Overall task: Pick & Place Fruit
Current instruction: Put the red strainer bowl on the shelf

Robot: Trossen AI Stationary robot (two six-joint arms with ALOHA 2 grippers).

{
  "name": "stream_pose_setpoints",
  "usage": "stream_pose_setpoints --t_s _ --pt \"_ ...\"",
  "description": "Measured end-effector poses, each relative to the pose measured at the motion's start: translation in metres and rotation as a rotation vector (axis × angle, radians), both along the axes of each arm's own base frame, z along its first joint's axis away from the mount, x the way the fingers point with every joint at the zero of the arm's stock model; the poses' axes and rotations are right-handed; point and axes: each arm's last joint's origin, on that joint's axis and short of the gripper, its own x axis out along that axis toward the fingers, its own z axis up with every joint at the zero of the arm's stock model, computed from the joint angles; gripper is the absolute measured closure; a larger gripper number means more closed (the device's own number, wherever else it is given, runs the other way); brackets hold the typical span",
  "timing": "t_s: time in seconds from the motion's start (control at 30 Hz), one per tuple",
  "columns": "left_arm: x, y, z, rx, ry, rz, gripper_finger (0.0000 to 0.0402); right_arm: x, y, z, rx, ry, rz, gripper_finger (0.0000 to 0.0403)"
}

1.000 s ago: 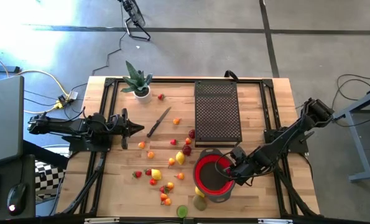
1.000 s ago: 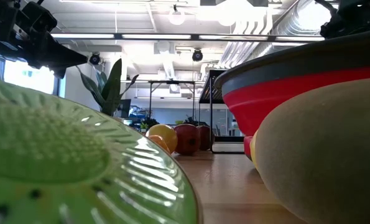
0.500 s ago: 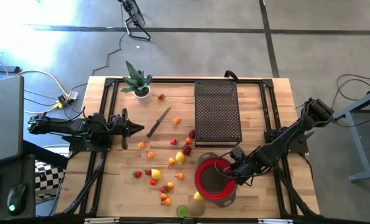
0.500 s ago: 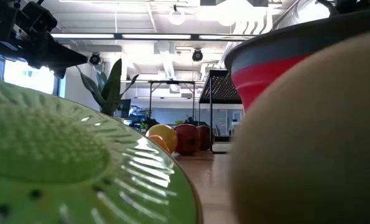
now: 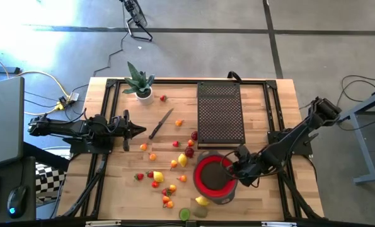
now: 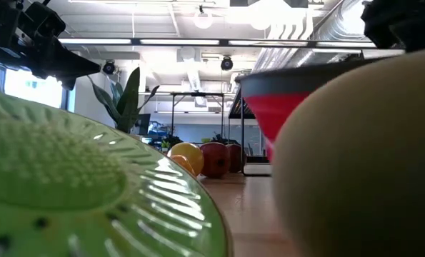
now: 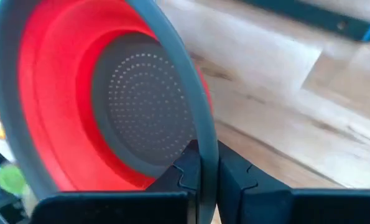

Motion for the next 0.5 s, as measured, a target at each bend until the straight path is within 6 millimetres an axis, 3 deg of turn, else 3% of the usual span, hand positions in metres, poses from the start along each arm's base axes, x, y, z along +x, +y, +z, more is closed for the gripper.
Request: stream_pose_setpoints --t_s 0.5 --pt "0.0 0.0 0.0 0.0 0.0 0.0 0.0396 0.0 -0.004 0.051 0.095 -0.314 0.127 0.0388"
